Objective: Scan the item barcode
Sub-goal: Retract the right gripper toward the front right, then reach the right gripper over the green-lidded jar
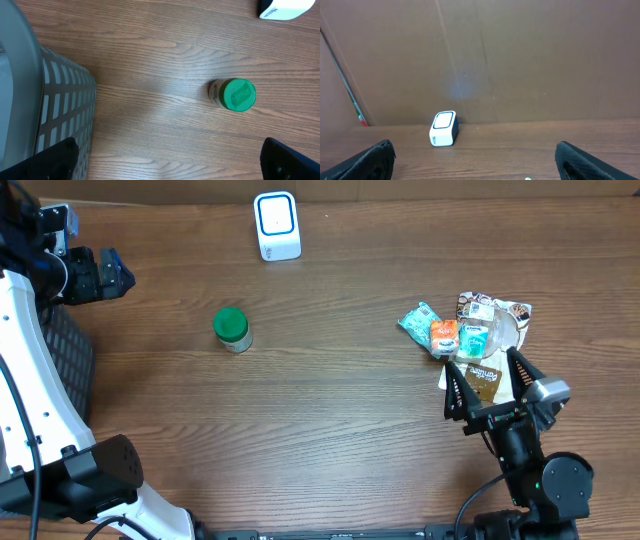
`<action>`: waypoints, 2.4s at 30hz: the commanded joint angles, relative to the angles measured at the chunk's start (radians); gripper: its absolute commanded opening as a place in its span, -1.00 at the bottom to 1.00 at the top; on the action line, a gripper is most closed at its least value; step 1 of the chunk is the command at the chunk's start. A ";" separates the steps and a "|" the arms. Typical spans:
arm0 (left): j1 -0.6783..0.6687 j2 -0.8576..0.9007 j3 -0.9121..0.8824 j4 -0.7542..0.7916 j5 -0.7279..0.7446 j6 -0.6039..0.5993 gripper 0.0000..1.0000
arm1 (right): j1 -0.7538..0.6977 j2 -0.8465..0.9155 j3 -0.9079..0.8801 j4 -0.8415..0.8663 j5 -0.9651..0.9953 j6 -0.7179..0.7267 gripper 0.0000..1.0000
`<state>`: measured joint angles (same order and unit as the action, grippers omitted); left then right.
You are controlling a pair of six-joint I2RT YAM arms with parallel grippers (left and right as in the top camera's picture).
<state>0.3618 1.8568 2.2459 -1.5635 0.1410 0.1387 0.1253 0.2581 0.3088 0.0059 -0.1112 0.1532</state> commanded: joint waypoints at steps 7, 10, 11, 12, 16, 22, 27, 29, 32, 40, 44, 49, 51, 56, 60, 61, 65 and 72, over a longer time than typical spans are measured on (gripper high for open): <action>-0.002 -0.013 0.016 0.001 0.000 0.019 0.99 | 0.006 -0.022 -0.015 0.008 0.013 -0.005 1.00; -0.002 -0.013 0.016 0.001 0.000 0.019 0.99 | 0.006 -0.022 -0.015 0.007 0.013 -0.005 1.00; -0.002 -0.013 0.016 0.001 0.000 0.019 0.99 | 0.006 -0.022 -0.015 0.007 0.013 -0.005 1.00; -0.002 -0.013 0.016 0.001 0.001 0.019 0.99 | 0.006 -0.022 -0.015 0.008 0.013 -0.005 1.00; -0.002 -0.013 0.016 0.001 0.001 0.019 0.99 | 0.006 -0.021 -0.015 0.008 0.004 -0.005 1.00; -0.002 -0.013 0.016 0.001 0.000 0.019 0.99 | 0.006 0.027 -0.015 0.105 -0.062 -0.005 1.00; -0.002 -0.013 0.016 0.001 0.000 0.019 0.99 | 0.006 0.201 -0.015 0.302 -0.173 0.005 1.00; -0.002 -0.013 0.016 0.001 0.000 0.019 0.99 | 0.006 0.309 -0.015 0.392 -0.229 0.032 1.00; -0.002 -0.013 0.016 0.001 0.000 0.019 0.99 | 0.006 0.507 -0.013 0.560 -0.322 0.116 1.00; -0.002 -0.013 0.016 0.001 0.000 0.019 0.99 | 0.013 0.904 0.080 0.822 -0.542 0.259 1.00; -0.002 -0.013 0.016 0.001 0.000 0.019 0.99 | 0.013 0.975 0.106 0.797 -0.557 0.353 1.00; -0.002 -0.013 0.016 0.001 0.001 0.019 0.99 | 0.042 0.996 0.148 0.805 -0.608 0.301 1.00; -0.002 -0.013 0.016 0.001 0.000 0.019 0.99 | 0.063 0.996 0.221 0.650 -0.608 0.235 1.00; -0.002 -0.013 0.016 0.001 0.001 0.019 0.99 | 0.172 1.040 0.535 0.082 -0.479 -0.008 1.00; -0.002 -0.013 0.016 0.001 0.000 0.019 0.99 | 0.226 1.111 0.678 -0.053 -0.412 -0.032 1.00; -0.002 -0.013 0.016 0.001 0.000 0.019 0.99 | 0.236 1.141 0.711 -0.072 -0.414 -0.031 1.00; -0.002 -0.013 0.016 0.001 0.000 0.019 0.99 | 0.286 1.271 0.800 -0.079 -0.421 -0.031 1.00; -0.002 -0.013 0.016 0.001 0.000 0.019 0.99 | 0.377 1.439 0.965 -0.065 -0.276 -0.079 1.00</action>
<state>0.3618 1.8568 2.2463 -1.5631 0.1410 0.1387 0.4911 1.6943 1.2156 -0.0689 -0.5236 0.1257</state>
